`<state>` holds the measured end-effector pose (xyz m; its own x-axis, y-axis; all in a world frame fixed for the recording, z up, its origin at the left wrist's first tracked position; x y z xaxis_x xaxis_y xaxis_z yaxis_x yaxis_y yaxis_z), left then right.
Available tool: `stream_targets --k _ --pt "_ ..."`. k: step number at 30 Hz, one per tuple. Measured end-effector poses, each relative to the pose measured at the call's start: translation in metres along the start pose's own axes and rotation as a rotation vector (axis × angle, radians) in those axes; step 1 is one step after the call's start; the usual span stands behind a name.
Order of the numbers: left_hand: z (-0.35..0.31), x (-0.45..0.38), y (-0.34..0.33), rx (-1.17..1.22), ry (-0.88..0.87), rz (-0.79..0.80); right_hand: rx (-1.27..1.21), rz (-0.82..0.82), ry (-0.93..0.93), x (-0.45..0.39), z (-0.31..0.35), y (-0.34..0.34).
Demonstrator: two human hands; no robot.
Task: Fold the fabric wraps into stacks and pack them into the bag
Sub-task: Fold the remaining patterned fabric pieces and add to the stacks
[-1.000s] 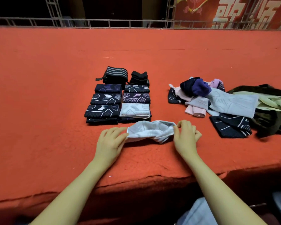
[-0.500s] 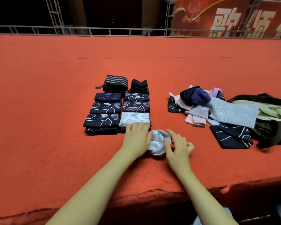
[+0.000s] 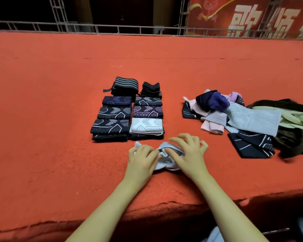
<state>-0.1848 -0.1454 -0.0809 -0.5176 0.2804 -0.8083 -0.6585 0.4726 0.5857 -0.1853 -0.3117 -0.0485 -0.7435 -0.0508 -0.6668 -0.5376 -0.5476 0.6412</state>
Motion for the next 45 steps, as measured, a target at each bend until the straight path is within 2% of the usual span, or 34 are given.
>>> stream_targets --k 5,8,14,19,23,26,30,33,37,39,42,43,45 --pt "-0.001 0.002 0.005 0.038 0.001 -0.047 0.026 0.221 0.147 -0.018 0.009 -0.003" --pt "-0.001 0.003 0.007 0.02 0.034 -0.042 0.112 0.228 0.192 -0.024 0.012 -0.005" --pt "0.002 0.007 -0.006 -0.081 0.092 0.13 0.174 0.383 0.165 -0.016 0.006 -0.008" --pt "0.002 0.004 0.0 -0.044 0.105 0.106 0.157 0.197 0.057 -0.01 0.008 -0.007" --pt "0.009 0.002 0.014 0.017 0.192 -0.004 0.084 -0.007 -0.181 -0.014 0.004 0.006" --pt "0.02 -0.002 0.024 -0.038 0.213 -0.055 0.119 -0.117 -0.297 -0.018 -0.003 0.009" --pt "0.04 -0.016 0.037 -0.173 0.224 -0.075 0.152 -0.15 -0.386 -0.019 0.0 0.005" --pt "0.054 -0.022 0.039 -0.282 0.175 -0.032 0.156 -0.101 -0.451 -0.022 0.0 -0.004" --pt "0.058 -0.03 0.028 -0.278 0.293 0.129 0.071 -0.005 -0.483 -0.025 0.0 -0.011" --pt "0.051 -0.033 0.024 -0.218 0.297 0.119 -0.013 0.021 -0.448 -0.022 -0.006 -0.032" --pt "0.035 -0.024 0.025 -0.131 0.069 0.059 -0.082 0.049 -0.468 -0.004 -0.021 -0.054" --pt "0.031 -0.016 0.025 -0.118 0.008 0.058 -0.062 0.007 -0.421 0.002 -0.017 -0.044" --pt "0.028 0.002 0.021 -0.136 -0.012 0.098 -0.019 -0.072 -0.208 0.011 -0.002 -0.024"
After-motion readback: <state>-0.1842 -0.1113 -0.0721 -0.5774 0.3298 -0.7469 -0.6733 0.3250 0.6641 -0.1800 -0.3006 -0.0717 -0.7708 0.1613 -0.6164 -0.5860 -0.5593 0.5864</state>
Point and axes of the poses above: each hand's wrist, its own x-axis away from the middle knuckle, its own y-axis out of the back of the hand, z = x × y, the point moved 2 cm from there along -x, towards the middle knuckle, and after that the axes turned 4 degrees about -x, right-handed, at the moved point
